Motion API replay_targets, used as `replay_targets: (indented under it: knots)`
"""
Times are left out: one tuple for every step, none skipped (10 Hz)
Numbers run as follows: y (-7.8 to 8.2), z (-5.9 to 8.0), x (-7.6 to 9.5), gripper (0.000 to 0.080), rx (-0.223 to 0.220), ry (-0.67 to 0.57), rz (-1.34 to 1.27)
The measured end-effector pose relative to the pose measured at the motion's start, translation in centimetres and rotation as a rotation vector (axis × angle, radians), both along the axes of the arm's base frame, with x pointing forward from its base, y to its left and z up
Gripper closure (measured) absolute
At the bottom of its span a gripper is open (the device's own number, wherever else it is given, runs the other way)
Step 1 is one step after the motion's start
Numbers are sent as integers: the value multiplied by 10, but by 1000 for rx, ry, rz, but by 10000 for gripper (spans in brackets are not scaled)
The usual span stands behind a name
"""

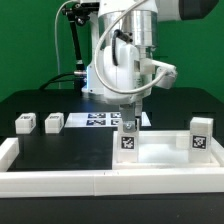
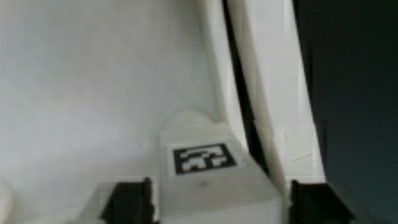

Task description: Assemble square table

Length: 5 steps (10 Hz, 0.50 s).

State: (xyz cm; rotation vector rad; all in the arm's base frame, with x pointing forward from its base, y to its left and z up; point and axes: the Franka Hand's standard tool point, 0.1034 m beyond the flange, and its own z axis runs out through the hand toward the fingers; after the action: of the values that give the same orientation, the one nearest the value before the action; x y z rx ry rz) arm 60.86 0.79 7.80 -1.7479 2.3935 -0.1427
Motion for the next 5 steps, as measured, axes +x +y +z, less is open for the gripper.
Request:
replay_targets:
  knots:
    - [0,0,0,267,-1,0,6]
    - [1,0,0,175,-2,1,9]
    - [1,-1,0,175,-2,1,11]
    - [1,-1,0,157,-3,1,12]
    - [1,-1,0,157,-3,1,15]
